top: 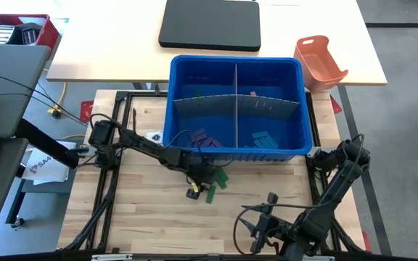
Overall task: Sort blocks
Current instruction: Put the green block into the blue bin with the other green block
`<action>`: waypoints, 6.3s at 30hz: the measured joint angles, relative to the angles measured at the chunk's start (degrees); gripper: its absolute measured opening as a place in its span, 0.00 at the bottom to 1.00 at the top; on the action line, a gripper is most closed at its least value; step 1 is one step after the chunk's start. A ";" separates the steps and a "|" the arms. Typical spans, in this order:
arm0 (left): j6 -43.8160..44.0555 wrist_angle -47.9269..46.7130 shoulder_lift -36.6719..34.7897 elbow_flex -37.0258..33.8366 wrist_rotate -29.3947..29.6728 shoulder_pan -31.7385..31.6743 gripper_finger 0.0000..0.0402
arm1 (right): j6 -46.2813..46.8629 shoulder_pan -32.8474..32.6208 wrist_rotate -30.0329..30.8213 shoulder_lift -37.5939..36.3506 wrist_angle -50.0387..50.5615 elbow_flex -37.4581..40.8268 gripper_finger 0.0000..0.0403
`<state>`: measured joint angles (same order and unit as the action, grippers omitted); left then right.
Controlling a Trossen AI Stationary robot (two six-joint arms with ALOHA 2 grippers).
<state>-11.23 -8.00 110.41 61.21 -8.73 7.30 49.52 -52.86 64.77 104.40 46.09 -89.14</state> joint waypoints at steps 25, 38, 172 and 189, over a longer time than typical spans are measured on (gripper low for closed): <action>27.18 -28.10 -19.90 -6.18 19.27 20.15 0.48 | 0.43 -0.04 -0.29 0.00 0.59 0.00 0.43; 16.33 -9.88 -27.73 -24.90 21.18 15.86 0.48 | -0.04 0.00 -0.28 0.00 1.25 0.00 0.43; 45.08 -52.08 23.17 63.12 9.14 -43.64 0.34 | -0.21 1.70 -2.12 0.02 3.41 0.00 0.43; 29.07 -55.62 11.79 63.12 -0.87 -44.22 0.43 | 0.52 1.70 -2.43 0.02 3.67 0.00 0.43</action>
<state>17.84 -63.62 122.20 124.33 -9.61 -36.92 50.04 -51.16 62.35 104.42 49.76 -89.14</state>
